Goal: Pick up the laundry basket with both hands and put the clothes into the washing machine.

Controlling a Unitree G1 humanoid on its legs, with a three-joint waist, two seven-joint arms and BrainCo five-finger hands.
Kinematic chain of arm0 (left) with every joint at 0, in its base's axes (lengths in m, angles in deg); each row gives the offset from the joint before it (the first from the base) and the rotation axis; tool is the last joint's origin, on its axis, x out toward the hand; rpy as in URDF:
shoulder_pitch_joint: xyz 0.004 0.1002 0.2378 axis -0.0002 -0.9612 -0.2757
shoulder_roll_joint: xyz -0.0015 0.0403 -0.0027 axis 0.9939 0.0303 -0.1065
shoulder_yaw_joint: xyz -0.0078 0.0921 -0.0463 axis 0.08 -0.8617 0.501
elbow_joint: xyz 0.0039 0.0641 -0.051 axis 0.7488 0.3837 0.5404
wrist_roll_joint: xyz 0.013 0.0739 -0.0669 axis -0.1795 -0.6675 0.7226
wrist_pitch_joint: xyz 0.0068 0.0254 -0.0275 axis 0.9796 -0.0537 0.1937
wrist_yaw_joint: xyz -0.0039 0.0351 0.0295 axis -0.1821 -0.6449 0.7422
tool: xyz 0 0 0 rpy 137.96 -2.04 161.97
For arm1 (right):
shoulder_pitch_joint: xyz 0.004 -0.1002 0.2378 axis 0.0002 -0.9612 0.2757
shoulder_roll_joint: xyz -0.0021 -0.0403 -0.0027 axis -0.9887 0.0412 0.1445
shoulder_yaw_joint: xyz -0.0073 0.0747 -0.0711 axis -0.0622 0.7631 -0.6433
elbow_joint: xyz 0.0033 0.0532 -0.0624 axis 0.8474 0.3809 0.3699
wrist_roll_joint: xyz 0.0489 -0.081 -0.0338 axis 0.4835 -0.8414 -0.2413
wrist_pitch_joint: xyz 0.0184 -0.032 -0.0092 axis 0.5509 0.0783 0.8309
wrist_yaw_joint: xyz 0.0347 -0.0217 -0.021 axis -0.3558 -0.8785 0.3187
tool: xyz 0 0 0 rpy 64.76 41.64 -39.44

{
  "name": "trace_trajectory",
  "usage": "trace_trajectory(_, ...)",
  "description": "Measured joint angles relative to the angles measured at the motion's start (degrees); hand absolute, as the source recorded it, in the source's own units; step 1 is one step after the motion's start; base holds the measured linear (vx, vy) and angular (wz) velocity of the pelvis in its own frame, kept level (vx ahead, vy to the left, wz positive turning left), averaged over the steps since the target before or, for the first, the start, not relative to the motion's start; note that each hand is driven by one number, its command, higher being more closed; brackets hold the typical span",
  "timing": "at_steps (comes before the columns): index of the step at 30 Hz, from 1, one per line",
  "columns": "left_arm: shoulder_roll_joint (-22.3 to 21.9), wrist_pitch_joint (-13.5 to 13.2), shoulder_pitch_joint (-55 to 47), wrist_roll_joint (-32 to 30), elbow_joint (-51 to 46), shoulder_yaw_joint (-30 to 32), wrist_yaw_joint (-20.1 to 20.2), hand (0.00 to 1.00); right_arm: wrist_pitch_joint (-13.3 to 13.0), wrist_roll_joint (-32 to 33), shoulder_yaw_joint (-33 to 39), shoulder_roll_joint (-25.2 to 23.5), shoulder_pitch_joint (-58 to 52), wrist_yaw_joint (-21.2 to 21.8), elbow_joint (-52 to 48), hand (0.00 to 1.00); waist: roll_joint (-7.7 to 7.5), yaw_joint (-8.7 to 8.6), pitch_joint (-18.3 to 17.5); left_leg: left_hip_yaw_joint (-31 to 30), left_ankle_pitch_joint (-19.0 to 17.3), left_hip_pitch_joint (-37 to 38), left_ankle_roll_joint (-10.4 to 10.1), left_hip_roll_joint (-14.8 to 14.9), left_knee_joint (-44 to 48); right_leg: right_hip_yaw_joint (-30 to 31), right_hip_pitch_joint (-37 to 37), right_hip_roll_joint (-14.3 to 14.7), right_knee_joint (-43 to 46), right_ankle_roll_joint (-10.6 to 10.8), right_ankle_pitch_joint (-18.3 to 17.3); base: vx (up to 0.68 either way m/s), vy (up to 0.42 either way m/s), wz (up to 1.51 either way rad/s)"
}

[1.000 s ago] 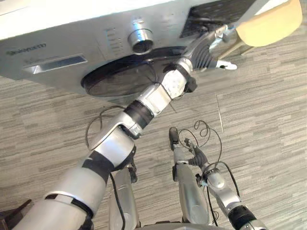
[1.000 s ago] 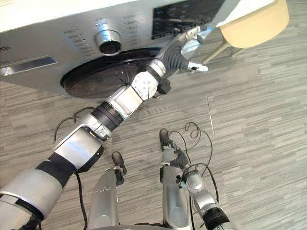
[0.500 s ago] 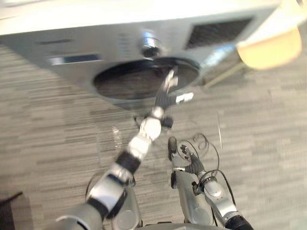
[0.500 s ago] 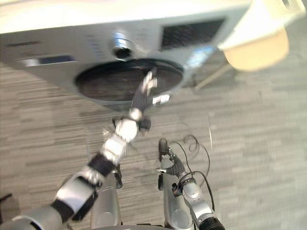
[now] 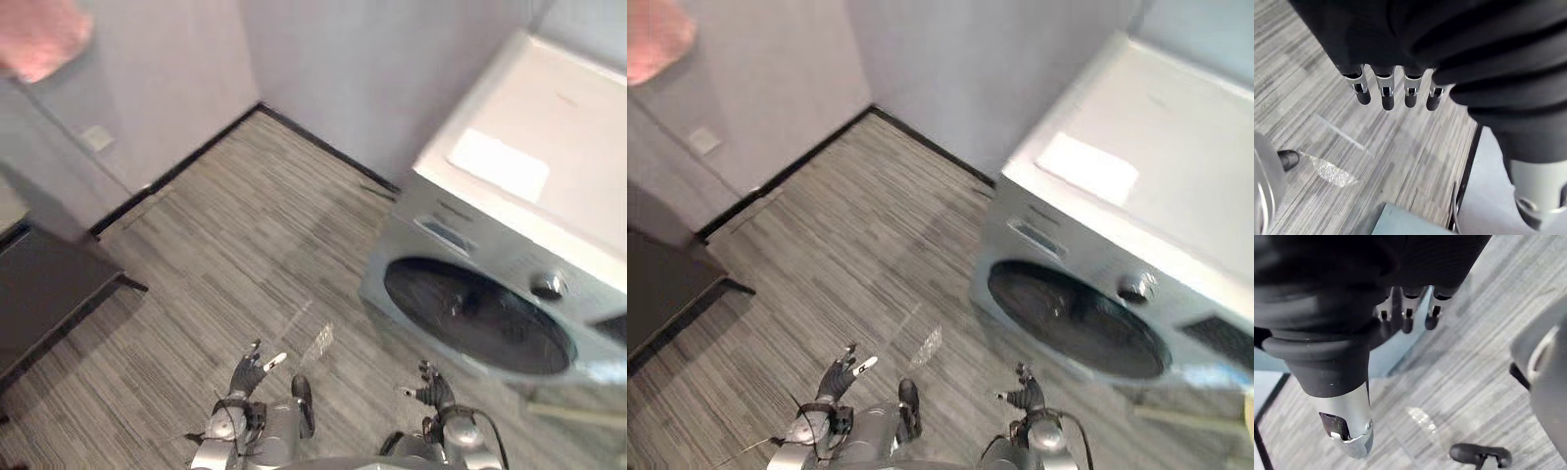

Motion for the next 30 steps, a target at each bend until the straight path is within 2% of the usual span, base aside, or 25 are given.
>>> trace_trajectory(1, 0.1, 0.2, -0.3, -0.9, 0.1, 0.9, 0.0, 0.0, 0.0, 0.0, 0.0, -0.5, -0.1, 0.4, -0.2, 0.0, -0.09, -0.15, -0.3, -1.5, 0.0, 0.1, 0.0, 0.1, -0.5, 2.4, -1.0, 1.4, 1.6, -0.3, -1.5, 0.18, -0.108, 1.12)
trace_trajectory(2, 0.0, 0.7, -0.4, -2.1, 0.6, 2.3, 0.0, 0.0, 0.0, 0.0, 0.1, -0.9, -0.2, 1.0, -0.6, 0.0, -0.67, 0.02, -0.8, -4.4, -0.5, 0.8, -0.2, 0.0, -1.4, 6.2, -2.3, 4.1, 2.4, -1.6, -5.1, 0.15, -0.142, 1.06)
trace_trajectory(3, -0.4, 0.8, -0.2, -2.8, 1.8, 3.4, 0.0, 0.0, -0.1, 0.0, 0.3, -1.2, -0.2, 1.4, -0.7, 0.0, -1.18, 0.24, -1.2, -7.1, -0.6, 1.3, -0.4, -0.1, -1.9, 9.8, -3.8, 7.1, 1.6, -4.7, -8.7, 0.16, -0.201, 1.14)
trace_trajectory(4, -0.6, 1.0, 0.0, -3.3, 3.1, 3.8, 0.0, 0.0, -0.1, 0.0, 0.8, -1.3, -0.2, 1.8, -0.7, 0.0, -1.3, 0.1, -1.3, -9.1, -0.6, 1.7, -0.7, -0.2, -2.1, 12.5, -4.7, 9.1, 0.4, -6.4, -10.2, 0.12, -0.193, 0.98)
trace_trajectory(5, -1.0, 1.2, 0.1, -3.7, 4.2, 4.4, 0.1, 0.0, -0.1, 0.0, 1.3, -1.3, -0.3, 2.1, -0.7, 0.0, -1.26, -0.18, -1.3, -11.0, -0.8, 1.9, -1.0, -0.2, -2.0, 14.9, -5.4, 10.6, -1.1, -7.0, -11.0, 0.11, -0.233, 1.07)
trace_trajectory(7, -3.1, 1.7, 1.5, -3.7, 8.2, 7.2, 0.0, 0.0, 0.1, 0.0, 2.1, -1.3, -1.4, 2.4, -0.5, 0.0, -0.82, -0.61, -1.2, -18.0, -1.5, 1.9, -2.4, -0.2, -0.9, 24.5, -7.0, 14.5, -6.5, -8.4, -12.1, 0.11, -0.28, 1.46)
trace_trajectory(8, -3.7, 1.8, 1.7, -3.7, 9.1, 8.3, 0.0, 0.0, 0.4, 0.0, 2.3, -1.5, -1.8, 2.5, -0.3, 0.0, -0.82, -1.05, -1.3, -20.0, -1.9, 1.6, -3.0, -0.3, -0.5, 26.3, -6.6, 15.0, -9.3, -8.4, -12.1, 0.1, -0.325, 1.87)
trace_trajectory(9, -4.3, 1.8, 1.5, -3.6, 10.2, 10.3, -0.1, 0.0, 0.9, 0.1, 2.6, -2.2, -2.1, 2.8, 0.6, 0.0, -1.87, -1.67, -1.6, -23.2, -2.3, 0.4, -5.0, -1.5, 0.7, 29.2, -4.6, 14.9, -16.6, -8.8, -11.2, 0.08, -0.367, 1.95)
trace_trajectory(10, -3.8, 2.1, 1.5, -3.7, 10.3, 11.9, 0.0, 0.0, 1.3, 0.2, 3.1, -3.2, -2.3, 3.0, 1.7, 0.0, -4.06, -1.0, -1.8, -25.9, -2.8, -0.7, -5.9, -3.1, 2.2, 28.8, -4.1, 13.4, -18.4, -7.8, -8.1, 0.09, -0.411, 1.96)
trace_trajectory(11, -4.5, 2.2, 1.7, -3.7, 10.7, 12.4, -0.1, 0.0, 1.8, 0.2, 3.1, -3.8, -2.3, 3.1, 1.9, 0.0, -4.14, -1.03, -2.3, -27.1, -2.9, -1.3, -6.4, -2.6, 3.0, 26.8, -3.9, 13.4, -17.3, -8.7, -8.3, 0.12, -0.423, 1.76)
trace_trajectory(12, -6.0, 2.3, 1.6, -3.7, 10.6, 13.3, -0.3, 0.0, 2.0, 0.2, 3.9, -3.2, -2.1, 3.0, 1.7, 0.0, -2.17, -1.04, -2.8, -25.7, -2.8, -3.8, -6.6, 0.3, 6.7, 21.9, -3.5, 14.1, -17.5, -10.4, -8.7, 0.2, -0.424, 1.66)
trace_trajectory(13, -7.5, 2.4, 1.6, -3.8, 10.6, 14.6, -0.3, 0.0, 2.0, 0.1, 3.9, -2.3, -1.3, 3.1, 1.7, 0.0, 0.5, -1.3, -2.2, -21.3, -2.8, -6.5, -6.6, 2.8, 12.1, 17.4, -1.5, 14.8, -17.8, -11.3, -9.2, 0.17, -0.314, 1.53)
trace_trajectory(15, -9.2, 2.9, 1.6, -3.6, 10.5, 17.1, -0.4, 0.0, 2.0, 0.1, 3.8, -2.0, -0.6, 3.1, 1.7, 0.0, 2.12, -1.06, -1.8, -13.9, -2.6, -7.8, -6.3, 6.0, 15.9, 12.7, 1.2, 15.0, -17.8, -12.1, -9.8, 0.13, -0.223, 1.17)
trace_trajectory(16, -9.5, 2.9, 1.4, -3.5, 10.3, 17.3, -0.6, 0.0, 2.0, 0.1, 3.7, -2.2, -0.5, 3.0, 1.7, 0.0, 2.21, -1.03, -1.8, -12.1, -2.6, -8.1, -6.3, 7.0, 17.3, 11.3, 2.2, 15.0, -18.0, -12.4, -10.1, 0.13, -0.193, 1.11)
trace_trajectory(18, -9.3, 3.0, 1.1, -3.4, 9.9, 18.3, -0.8, 0.0, 1.8, 0.6, 3.6, -2.8, -0.3, 3.0, 1.6, 0.0, 1.64, -1.02, -1.8, -4.2, -2.9, -8.8, -5.7, 9.6, 18.7, 6.4, 5.9, 14.4, -20.1, -12.7, -10.3, 0.09, -0.044, 1.07)
trace_trajectory(19, -8.9, 3.1, 1.6, -3.5, 10.0, 18.4, -1.2, 0.0, 1.8, 0.6, 3.9, -2.9, 0.0, 2.6, 1.7, 0.0, 0.84, -1.09, -1.8, 0.9, -3.5, -8.5, -4.7, 10.6, 16.5, 4.2, 6.8, 13.4, -21.1, -12.6, -10.2, 0.09, 0.035, 0.91)
trace_trajectory(20, -8.8, 3.2, 1.7, -3.6, 10.2, 18.4, -1.3, 0.0, 1.7, 0.6, 4.1, -2.9, 0.3, 2.2, 2.0, 0.0, 0.77, -1.15, -1.7, 2.0, -3.4, -8.3, -4.7, 10.8, 14.6, 3.4, 7.1, 13.1, -21.5, -12.3, -10.0, 0.11, 0.09, 0.91)
trace_trajectory(22, -7.9, 3.2, 2.8, -3.6, 11.8, 18.8, -1.4, 0.0, 1.2, 0.8, 4.3, -2.3, 1.6, 1.6, 5.0, 0.0, 0.01, -1.1, -1.6, 3.1, -0.4, -7.3, -3.1, 8.7, 10.1, 3.0, 7.6, 11.9, -23.3, -10.7, -9.4, 0.1, 0.115, 0.59)
trace_trajectory(23, -6.7, 3.2, 3.1, -3.6, 12.6, 18.8, -1.5, 0.0, 1.3, 1.0, 3.8, -2.7, 2.3, 1.8, 6.7, 0.0, -1.47, -1.02, -1.6, 2.6, 0.9, -7.4, -2.5, 6.5, 7.7, 2.9, 8.6, 11.4, -27.0, -9.7, -8.6, 0.13, 0.119, 0.49)
trace_trajectory(24, -5.3, 3.2, 3.3, -3.6, 13.3, 19.0, -1.6, 0.0, 1.3, 1.1, 3.9, -3.0, 3.0, 1.8, 8.1, 0.0, -1.92, -0.98, -1.2, 1.9, 1.3, -7.4, -2.3, 5.5, 7.3, 2.5, 10.2, 11.4, -30.2, -9.5, -7.6, 0.13, 0.107, 0.5)
trace_trajectory(27, -3.7, 3.6, 2.9, -3.7, 15.0, 19.4, -1.7, 0.0, 1.1, 1.1, 4.1, -2.9, 4.2, 1.7, 10.1, 0.0, -1.7, -0.83, -0.9, -0.3, 1.3, -7.5, -2.3, 4.0, 8.3, 1.5, 13.2, 11.4, -34.0, -8.7, -6.0, 0.07, 0.089, 0.34)
trace_trajectory(30, -3.6, 3.8, 2.5, -3.7, 15.1, 19.4, -1.7, 0.0, 0.9, 1.1, 5.1, -3.0, 5.0, 1.8, 11.8, 0.0, -1.21, 0.33, -0.6, -1.9, 1.0, -8.0, -2.4, 3.2, 8.5, 0.6, 12.8, 11.3, -33.3, -8.7, -6.4, -0.04, 0.048, 0.22)
